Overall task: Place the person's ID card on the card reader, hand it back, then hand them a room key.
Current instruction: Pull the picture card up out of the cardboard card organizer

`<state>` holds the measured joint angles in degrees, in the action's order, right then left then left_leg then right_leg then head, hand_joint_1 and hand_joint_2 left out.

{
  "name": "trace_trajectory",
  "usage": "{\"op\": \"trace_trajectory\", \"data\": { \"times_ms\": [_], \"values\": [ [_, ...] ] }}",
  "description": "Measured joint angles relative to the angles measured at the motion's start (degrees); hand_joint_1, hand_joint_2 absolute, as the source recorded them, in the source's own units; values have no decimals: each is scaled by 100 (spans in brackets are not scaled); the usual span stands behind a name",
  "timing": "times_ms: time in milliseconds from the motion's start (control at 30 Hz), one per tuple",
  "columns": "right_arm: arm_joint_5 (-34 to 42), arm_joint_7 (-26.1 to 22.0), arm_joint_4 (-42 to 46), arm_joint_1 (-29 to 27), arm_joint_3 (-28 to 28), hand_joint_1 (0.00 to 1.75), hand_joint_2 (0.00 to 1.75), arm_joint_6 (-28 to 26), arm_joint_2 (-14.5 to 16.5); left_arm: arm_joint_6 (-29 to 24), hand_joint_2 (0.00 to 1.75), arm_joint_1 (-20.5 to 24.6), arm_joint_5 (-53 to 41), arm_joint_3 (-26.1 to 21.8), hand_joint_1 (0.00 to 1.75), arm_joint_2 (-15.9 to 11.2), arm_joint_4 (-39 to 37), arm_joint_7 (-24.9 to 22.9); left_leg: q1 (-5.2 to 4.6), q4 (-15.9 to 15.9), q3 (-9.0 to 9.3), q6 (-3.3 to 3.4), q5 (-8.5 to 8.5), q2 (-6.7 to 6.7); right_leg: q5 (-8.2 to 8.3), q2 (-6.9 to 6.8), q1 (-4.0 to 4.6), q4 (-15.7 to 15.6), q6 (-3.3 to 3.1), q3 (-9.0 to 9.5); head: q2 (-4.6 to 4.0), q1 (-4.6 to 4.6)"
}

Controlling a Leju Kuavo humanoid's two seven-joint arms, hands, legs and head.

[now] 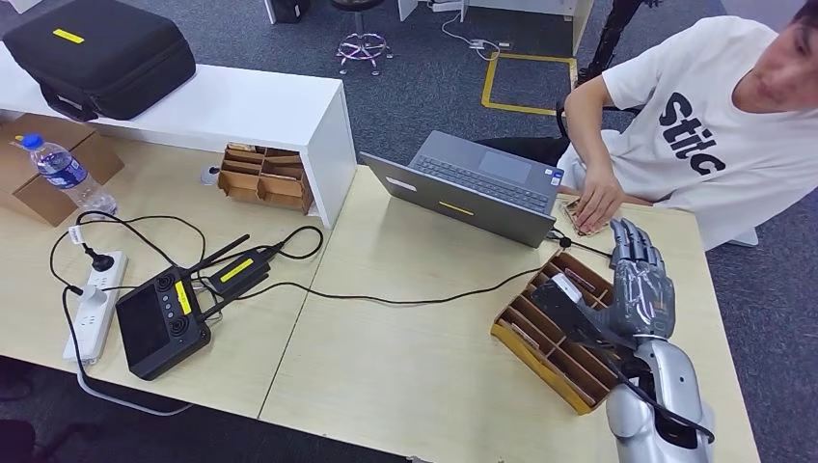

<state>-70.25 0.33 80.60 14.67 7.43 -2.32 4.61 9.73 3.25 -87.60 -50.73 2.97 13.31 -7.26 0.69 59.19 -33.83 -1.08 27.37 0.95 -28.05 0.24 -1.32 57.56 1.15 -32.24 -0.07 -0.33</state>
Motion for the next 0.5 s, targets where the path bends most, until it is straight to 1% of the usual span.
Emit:
{"op": "trace_trajectory", "data": {
  "times_ms": [500],
  "values": [
    [0, 0, -15, 5, -1, 0, 175, 0, 4, -1, 0, 0, 0, 1, 0, 0, 0, 0, 0, 0, 0, 0, 0, 0, 0, 0, 0, 0, 0, 0, 0, 0]
  ]
}}
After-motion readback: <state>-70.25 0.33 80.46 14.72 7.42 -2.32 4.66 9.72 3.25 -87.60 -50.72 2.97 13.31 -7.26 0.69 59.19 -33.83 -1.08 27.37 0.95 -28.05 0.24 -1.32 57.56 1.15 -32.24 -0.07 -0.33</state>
